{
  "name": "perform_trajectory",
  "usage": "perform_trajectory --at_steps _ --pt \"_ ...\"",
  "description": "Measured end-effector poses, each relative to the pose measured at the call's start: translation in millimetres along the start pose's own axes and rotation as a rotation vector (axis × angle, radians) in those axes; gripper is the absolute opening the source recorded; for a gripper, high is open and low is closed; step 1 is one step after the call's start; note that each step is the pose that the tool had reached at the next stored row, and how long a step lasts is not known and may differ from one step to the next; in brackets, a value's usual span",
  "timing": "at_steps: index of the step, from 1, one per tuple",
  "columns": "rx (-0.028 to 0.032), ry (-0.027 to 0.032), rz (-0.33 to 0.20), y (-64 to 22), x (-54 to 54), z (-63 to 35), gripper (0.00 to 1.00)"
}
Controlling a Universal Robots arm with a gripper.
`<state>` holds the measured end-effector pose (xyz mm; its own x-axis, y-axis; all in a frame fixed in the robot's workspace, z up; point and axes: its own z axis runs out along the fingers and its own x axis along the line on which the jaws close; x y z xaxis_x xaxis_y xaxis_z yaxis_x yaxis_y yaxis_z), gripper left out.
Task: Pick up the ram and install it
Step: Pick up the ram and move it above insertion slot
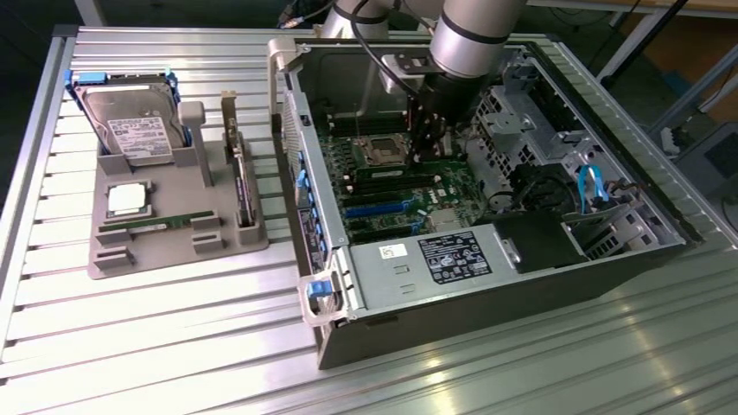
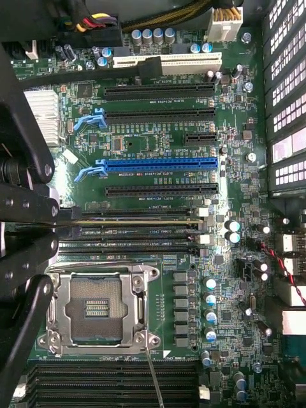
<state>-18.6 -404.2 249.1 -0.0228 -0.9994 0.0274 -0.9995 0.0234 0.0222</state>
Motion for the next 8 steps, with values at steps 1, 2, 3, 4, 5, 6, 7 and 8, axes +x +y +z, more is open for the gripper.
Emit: perform_trajectory --at_steps 1,2,3,4,5,6,7,8 --pt "0.0 0.0 0.0 0.0 0.0 0.0 0.12" --pt "0.0 0.0 0.0 0.0 0.3 0.0 0.12" --pt "0.0 0.0 0.0 -0.1 0.9 0.0 0.12" --pt "0.0 -0.0001 0.0 0.0 2.0 0.1 0.12" --pt "0.0 -0.0002 0.0 0.0 2.8 0.1 0.12" --pt "0.0 -0.0003 0.0 -0.1 3.4 0.1 0.12" --pt "-0.0001 -0.0004 0.0 -0.1 3.4 0.1 0.12" --pt "0.0001 -0.0006 0.0 -0.1 3.5 0.7 0.12"
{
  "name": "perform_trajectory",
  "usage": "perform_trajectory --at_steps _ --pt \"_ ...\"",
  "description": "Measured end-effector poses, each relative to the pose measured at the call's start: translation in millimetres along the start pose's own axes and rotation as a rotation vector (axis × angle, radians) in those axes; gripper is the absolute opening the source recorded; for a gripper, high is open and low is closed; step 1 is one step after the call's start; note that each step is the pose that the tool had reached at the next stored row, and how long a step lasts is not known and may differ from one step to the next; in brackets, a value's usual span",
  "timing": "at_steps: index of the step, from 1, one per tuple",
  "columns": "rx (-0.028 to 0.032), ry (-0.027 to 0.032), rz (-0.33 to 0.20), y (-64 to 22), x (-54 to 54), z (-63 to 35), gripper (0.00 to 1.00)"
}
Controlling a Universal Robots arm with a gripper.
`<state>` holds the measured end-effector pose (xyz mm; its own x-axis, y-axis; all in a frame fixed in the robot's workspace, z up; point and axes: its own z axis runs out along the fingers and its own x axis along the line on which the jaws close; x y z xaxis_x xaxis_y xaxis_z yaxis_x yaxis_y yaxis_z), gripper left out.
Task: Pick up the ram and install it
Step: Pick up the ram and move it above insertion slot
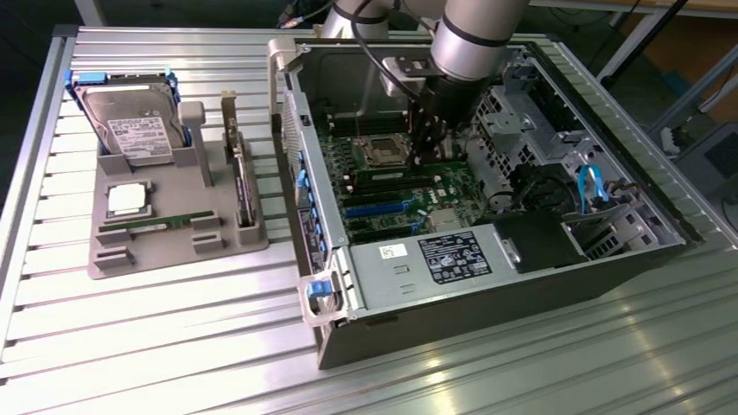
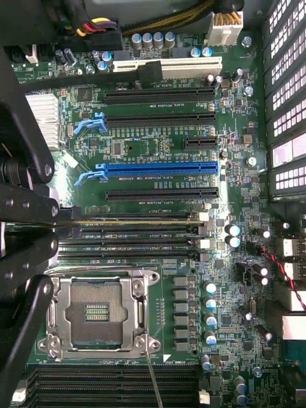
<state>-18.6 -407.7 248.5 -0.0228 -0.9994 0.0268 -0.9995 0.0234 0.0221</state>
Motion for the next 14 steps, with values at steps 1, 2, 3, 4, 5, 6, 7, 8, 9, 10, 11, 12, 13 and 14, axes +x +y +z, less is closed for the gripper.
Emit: perform_trajectory --at_steps 1,2,3,4,5,6,7,8,9,10,11,12,13,14 --pt "0.0001 0.0003 0.0 -0.1 -0.1 0.9 0.12" --pt "0.0004 0.0002 0.0 -0.1 -0.1 2.1 0.12" --pt "0.0005 0.0003 0.0 -0.1 -0.1 3.3 0.12" --pt "0.0007 0.0003 0.0 -0.1 -0.1 4.4 0.12" --pt "0.0007 0.0002 0.0 -0.1 -0.2 4.8 0.12" --pt "0.0007 0.0004 0.0 -0.1 -0.1 5.0 0.12" --pt "0.0007 0.0005 0.0 -0.1 -0.1 5.0 0.12" --pt "0.0007 0.0004 0.0 -0.1 -0.2 5.1 0.12" --pt "0.0007 0.0003 0.0 -0.2 -0.2 5.2 0.12" --pt "0.0007 0.0003 0.0 -0.3 -0.2 5.3 0.12" --pt "0.0008 0.0003 0.0 -0.4 -0.2 5.3 0.12" --pt "0.0008 0.0003 0.0 -0.5 -0.2 5.3 0.12" --pt "0.0007 0.0003 0.0 -0.6 -0.2 5.4 0.12" --pt "0.0008 0.0002 0.0 -0.6 -0.2 5.4 0.12"
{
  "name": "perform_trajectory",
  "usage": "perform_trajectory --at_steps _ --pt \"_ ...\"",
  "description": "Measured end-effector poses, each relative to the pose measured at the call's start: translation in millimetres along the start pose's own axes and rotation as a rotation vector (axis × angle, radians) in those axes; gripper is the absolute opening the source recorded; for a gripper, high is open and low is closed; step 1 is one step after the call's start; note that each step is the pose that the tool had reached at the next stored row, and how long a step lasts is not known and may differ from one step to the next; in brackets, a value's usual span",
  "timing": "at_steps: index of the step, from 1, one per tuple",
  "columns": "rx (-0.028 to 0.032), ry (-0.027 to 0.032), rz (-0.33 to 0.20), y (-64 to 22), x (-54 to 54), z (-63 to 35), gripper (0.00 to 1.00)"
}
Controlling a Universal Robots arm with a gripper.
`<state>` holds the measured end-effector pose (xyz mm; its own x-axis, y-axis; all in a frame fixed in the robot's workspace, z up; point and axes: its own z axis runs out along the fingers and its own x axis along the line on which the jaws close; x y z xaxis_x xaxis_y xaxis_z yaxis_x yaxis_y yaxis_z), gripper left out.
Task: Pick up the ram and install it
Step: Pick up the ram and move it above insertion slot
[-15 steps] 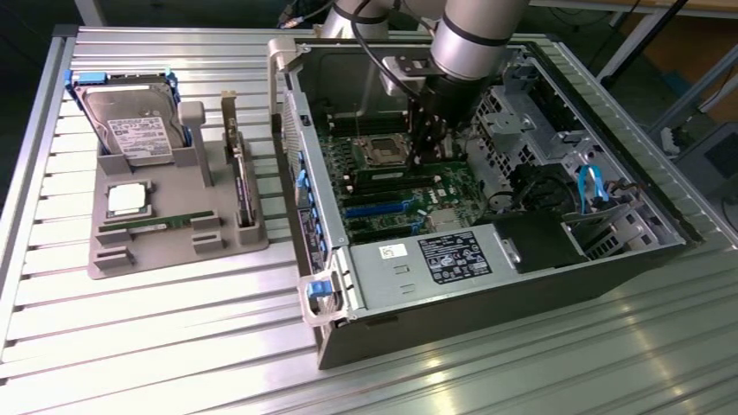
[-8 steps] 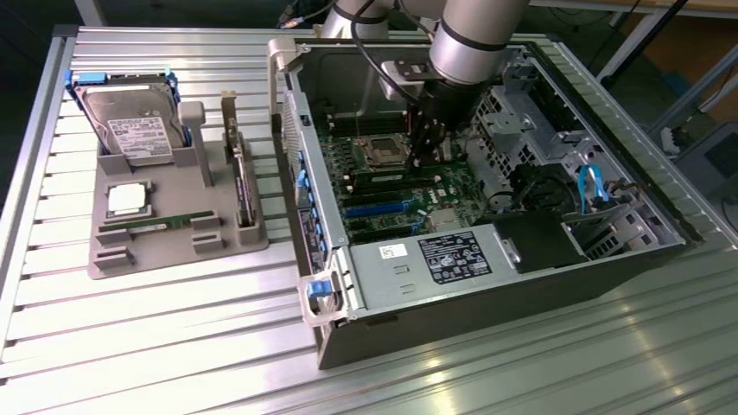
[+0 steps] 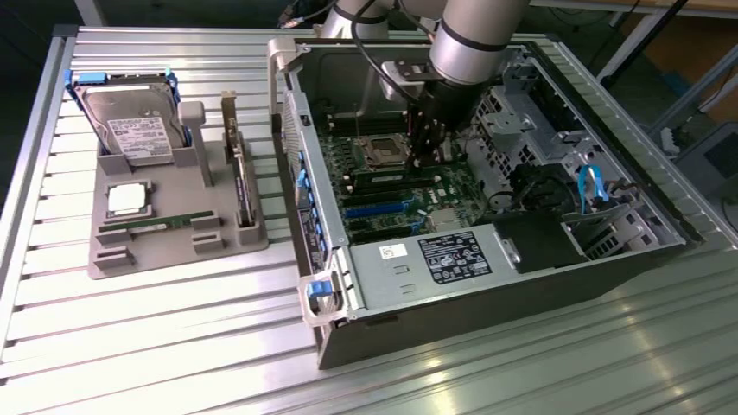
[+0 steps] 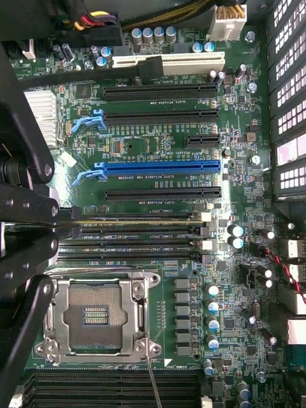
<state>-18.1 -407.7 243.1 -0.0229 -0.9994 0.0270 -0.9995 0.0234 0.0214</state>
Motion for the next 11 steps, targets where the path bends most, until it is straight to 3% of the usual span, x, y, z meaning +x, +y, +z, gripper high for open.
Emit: perform_trajectory --at_steps 11 --pt "0.0001 0.0001 0.0 -0.1 -0.1 2.4 0.12"
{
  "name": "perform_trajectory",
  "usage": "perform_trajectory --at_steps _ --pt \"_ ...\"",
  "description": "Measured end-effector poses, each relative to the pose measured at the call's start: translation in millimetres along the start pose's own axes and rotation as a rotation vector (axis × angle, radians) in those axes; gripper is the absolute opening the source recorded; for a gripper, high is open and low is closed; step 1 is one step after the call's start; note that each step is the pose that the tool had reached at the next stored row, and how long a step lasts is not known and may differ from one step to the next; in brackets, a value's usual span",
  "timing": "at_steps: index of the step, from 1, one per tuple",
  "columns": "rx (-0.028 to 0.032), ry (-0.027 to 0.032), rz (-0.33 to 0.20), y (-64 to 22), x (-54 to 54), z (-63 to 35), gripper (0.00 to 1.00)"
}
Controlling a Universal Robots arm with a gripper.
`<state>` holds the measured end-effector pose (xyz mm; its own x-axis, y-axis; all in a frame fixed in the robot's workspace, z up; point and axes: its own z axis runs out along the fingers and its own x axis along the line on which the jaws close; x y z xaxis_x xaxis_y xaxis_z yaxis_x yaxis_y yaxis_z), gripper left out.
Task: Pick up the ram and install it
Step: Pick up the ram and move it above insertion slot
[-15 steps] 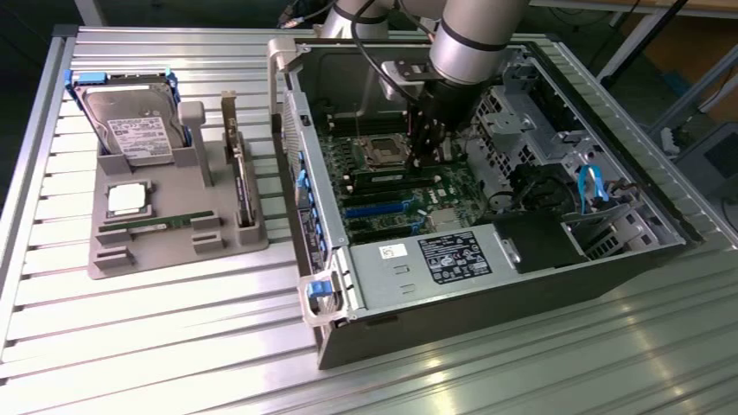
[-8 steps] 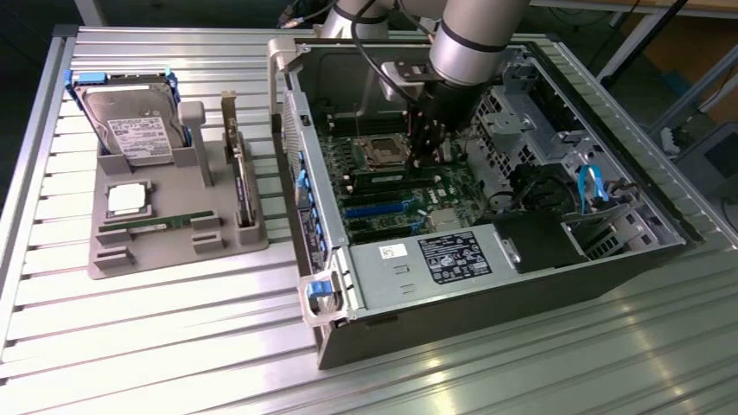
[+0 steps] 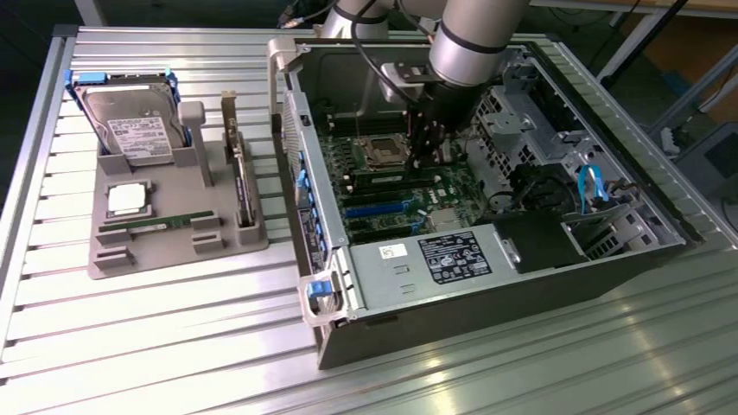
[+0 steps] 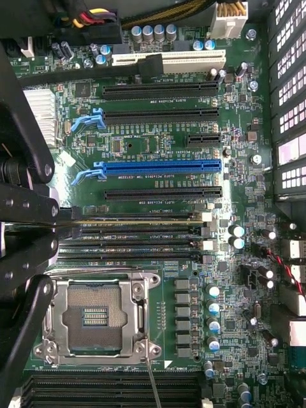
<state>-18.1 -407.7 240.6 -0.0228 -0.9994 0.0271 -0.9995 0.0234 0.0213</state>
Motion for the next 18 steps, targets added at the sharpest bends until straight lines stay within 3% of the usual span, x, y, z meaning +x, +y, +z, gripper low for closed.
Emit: perform_trajectory --at_steps 13,18 --pt "0.0014 -0.0001 0.0 0.0 -0.1 2.6 0.12" --pt "0.0014 -0.0003 0.0 -0.3 0.0 -1.1 0.12"
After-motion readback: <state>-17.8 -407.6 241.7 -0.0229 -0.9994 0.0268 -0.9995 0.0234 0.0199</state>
